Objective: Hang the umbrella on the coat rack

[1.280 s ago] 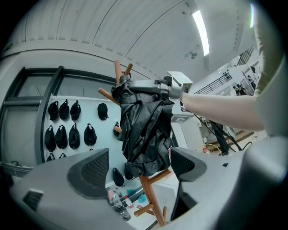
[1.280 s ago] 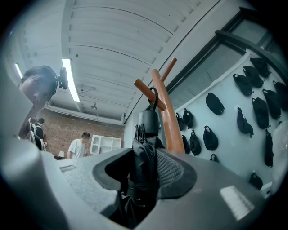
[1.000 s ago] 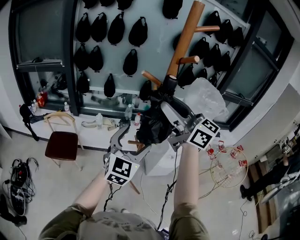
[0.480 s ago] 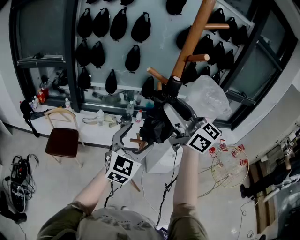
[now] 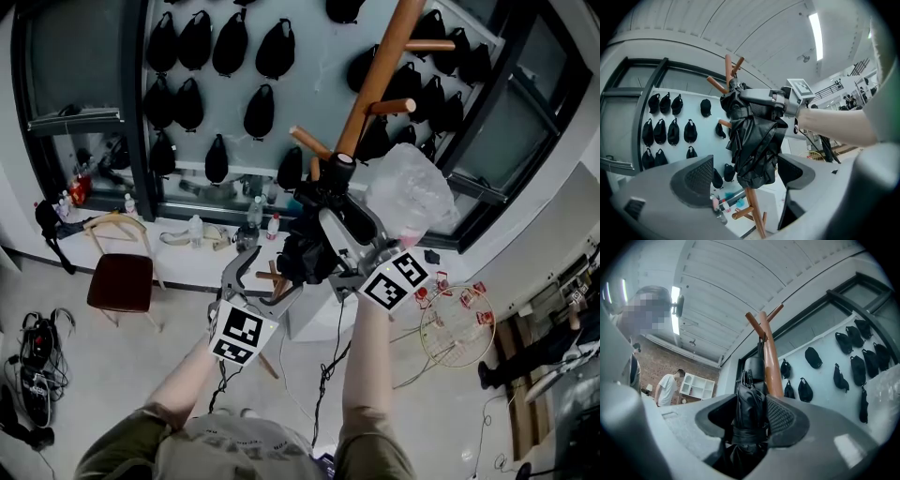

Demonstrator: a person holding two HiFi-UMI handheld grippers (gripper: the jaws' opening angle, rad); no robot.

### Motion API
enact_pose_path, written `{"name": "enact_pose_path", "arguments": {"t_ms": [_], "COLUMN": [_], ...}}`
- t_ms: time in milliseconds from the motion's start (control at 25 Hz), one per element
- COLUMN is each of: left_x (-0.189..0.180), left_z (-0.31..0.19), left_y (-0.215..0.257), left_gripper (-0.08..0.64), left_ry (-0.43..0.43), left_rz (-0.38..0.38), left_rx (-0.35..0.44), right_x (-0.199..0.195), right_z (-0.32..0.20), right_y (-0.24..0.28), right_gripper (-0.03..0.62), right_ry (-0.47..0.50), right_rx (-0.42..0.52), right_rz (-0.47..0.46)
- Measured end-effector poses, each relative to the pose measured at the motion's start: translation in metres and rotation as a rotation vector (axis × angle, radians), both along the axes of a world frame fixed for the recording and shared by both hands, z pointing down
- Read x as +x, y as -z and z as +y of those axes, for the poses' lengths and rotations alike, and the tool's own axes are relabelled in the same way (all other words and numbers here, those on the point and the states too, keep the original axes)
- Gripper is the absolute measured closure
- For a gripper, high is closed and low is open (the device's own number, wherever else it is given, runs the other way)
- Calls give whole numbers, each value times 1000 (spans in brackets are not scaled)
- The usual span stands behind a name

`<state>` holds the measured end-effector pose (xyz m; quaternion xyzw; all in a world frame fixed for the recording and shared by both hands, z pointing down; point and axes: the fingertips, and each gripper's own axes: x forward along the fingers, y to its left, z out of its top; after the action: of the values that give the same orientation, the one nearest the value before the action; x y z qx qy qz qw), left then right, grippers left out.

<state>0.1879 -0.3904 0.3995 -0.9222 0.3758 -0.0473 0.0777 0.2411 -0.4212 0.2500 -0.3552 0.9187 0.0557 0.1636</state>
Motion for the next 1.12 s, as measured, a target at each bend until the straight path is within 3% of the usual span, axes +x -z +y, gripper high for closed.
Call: {"name": "enact_pose_path", "arguments": {"t_ms": [200,320,760,1120], "left_x": [-2,-4,-6,-17], "left_z": [-2,-2,0,6], "left_y": [-8,-13,-23,-28], "left_gripper": [141,141,141,141], "left_ry": [9,13,19,48], "left_rz": [-1,-3,3,30], "left_rx": [-12,-27,-54,-71], "right_x": [3,5,16,25], "right_z": [2,8,27,58], "right_y": [-6,-10,-30,-57], "right_gripper": [300,285,285,285], "right_ry": [-22,-25,-98,-250], "right_rx": [10,10,20,37], "right_rz": [-1,1,5,43]}}
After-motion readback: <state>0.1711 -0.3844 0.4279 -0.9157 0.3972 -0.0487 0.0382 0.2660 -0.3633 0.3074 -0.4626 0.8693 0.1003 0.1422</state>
